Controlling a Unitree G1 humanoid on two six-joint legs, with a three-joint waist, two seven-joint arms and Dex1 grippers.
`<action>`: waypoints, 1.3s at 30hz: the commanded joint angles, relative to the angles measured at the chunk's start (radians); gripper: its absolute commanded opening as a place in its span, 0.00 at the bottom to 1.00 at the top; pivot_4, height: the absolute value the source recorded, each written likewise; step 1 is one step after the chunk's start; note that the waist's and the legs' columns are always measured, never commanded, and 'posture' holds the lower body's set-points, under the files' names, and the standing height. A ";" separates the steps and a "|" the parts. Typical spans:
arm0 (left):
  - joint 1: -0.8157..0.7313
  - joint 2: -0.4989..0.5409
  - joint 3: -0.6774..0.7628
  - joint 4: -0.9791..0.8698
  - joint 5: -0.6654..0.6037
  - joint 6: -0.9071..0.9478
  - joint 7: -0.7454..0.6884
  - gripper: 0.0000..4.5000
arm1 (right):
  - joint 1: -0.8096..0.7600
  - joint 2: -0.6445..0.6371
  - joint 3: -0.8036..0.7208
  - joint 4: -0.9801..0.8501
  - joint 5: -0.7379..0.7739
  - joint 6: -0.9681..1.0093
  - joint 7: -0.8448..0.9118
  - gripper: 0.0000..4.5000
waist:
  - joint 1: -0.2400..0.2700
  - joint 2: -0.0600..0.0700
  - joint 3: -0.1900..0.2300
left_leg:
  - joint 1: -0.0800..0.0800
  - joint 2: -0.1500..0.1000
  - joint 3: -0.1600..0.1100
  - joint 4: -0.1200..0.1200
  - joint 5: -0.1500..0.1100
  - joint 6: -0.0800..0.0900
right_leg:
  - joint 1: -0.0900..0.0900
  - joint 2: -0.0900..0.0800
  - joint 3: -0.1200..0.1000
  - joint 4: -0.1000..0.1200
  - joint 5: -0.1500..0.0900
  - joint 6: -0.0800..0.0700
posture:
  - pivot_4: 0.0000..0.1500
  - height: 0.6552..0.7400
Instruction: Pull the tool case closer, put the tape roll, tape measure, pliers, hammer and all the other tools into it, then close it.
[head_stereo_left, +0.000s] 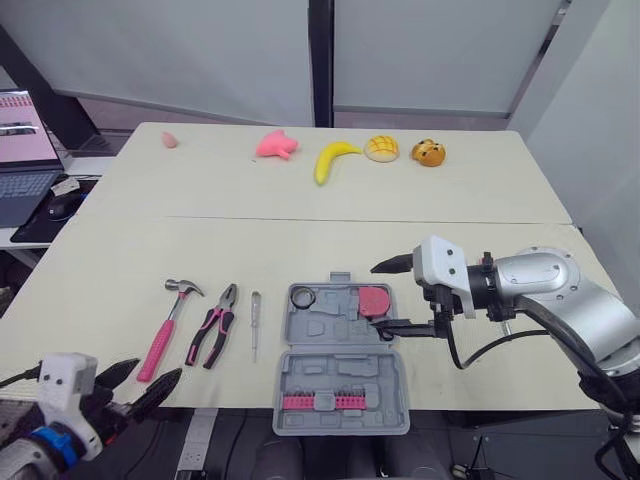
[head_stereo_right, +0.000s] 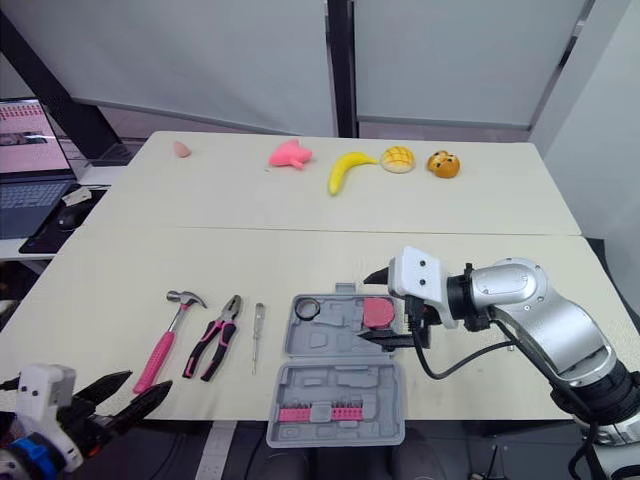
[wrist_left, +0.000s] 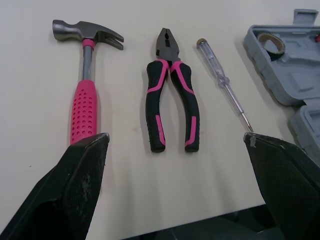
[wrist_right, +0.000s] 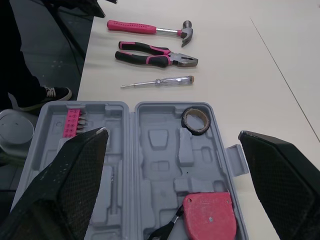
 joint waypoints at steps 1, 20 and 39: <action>-0.079 0.002 -0.069 -0.019 0.053 0.049 0.118 1.00 | -0.012 0.010 -0.010 -0.029 -0.003 0.001 -0.017 0.99 | 0.002 0.000 0.000 | 0.000 0.000 0.000 0.000 0.000 0.000 | 0.000 0.000 0.000 0.000 0.001 -0.002 | 1.00 0.83; -0.474 0.014 -0.335 0.255 0.208 0.146 0.243 1.00 | -0.082 0.102 0.041 -0.029 -0.016 0.002 -0.036 0.99 | 0.005 0.000 0.000 | 0.000 -0.001 -0.002 0.000 0.000 0.000 | 0.000 0.000 -0.002 0.000 0.003 -0.003 | 1.00 0.83; -0.516 -0.005 -0.407 0.295 0.239 0.290 0.245 0.86 | -0.091 0.134 0.046 0.005 -0.040 -0.054 -0.028 1.00 | 0.006 0.002 -0.001 | 0.000 -0.001 -0.003 0.000 0.000 0.000 | 0.001 -0.001 -0.002 0.001 0.003 -0.003 | 1.00 0.83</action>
